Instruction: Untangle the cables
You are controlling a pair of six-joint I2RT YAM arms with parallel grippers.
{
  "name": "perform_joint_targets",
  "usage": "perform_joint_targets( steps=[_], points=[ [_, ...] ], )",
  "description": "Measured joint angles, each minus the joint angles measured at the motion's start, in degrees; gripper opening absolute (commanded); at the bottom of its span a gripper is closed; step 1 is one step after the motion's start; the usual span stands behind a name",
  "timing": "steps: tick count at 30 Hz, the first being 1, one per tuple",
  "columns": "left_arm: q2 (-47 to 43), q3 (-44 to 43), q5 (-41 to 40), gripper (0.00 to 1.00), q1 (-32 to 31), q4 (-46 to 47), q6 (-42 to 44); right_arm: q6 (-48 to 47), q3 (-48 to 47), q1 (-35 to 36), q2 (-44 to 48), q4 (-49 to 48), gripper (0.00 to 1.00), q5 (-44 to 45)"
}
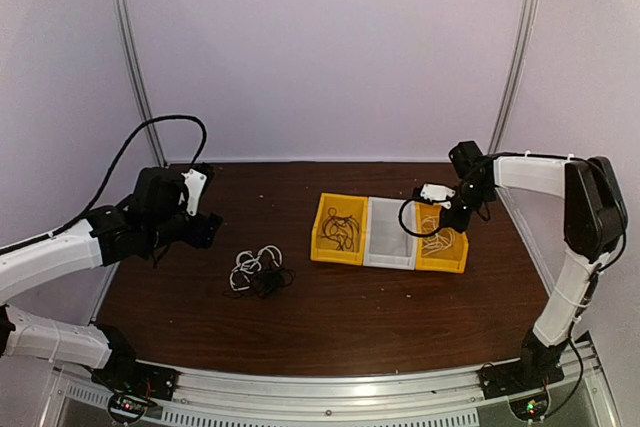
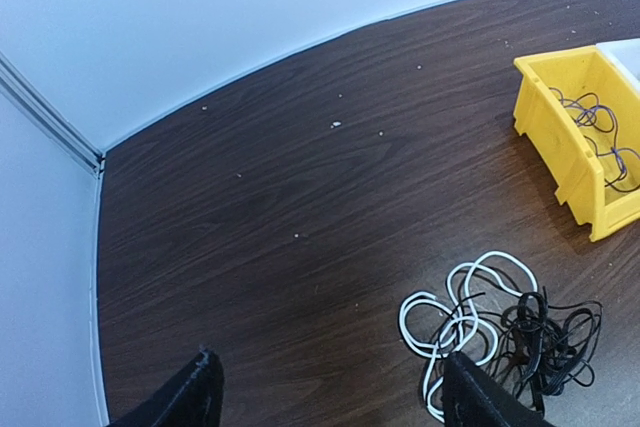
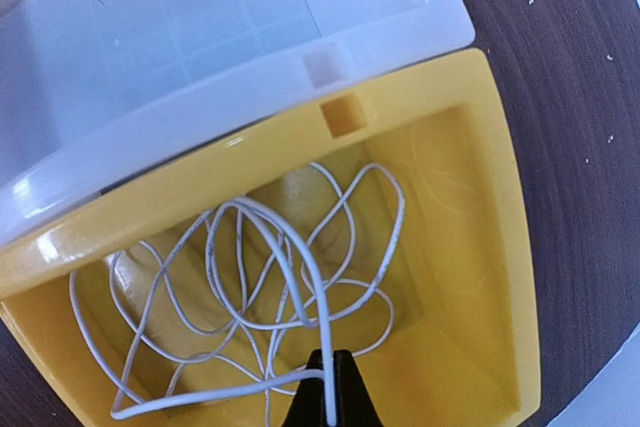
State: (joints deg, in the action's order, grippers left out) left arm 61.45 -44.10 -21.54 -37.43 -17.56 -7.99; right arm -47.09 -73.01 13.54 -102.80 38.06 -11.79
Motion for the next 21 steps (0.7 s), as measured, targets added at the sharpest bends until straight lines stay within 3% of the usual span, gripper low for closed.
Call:
perform_joint_targets(
  steps=[12,21],
  points=[
    [0.02,0.0,1.7,0.76,0.0,0.0,0.0,6.1,-1.84,2.69,-4.98,0.44,0.01,1.55],
    [0.02,0.0,2.47,0.77,0.0,0.0,-0.02,8.68,-1.92,2.73,4.52,5.88,0.48,3.56]
  ],
)
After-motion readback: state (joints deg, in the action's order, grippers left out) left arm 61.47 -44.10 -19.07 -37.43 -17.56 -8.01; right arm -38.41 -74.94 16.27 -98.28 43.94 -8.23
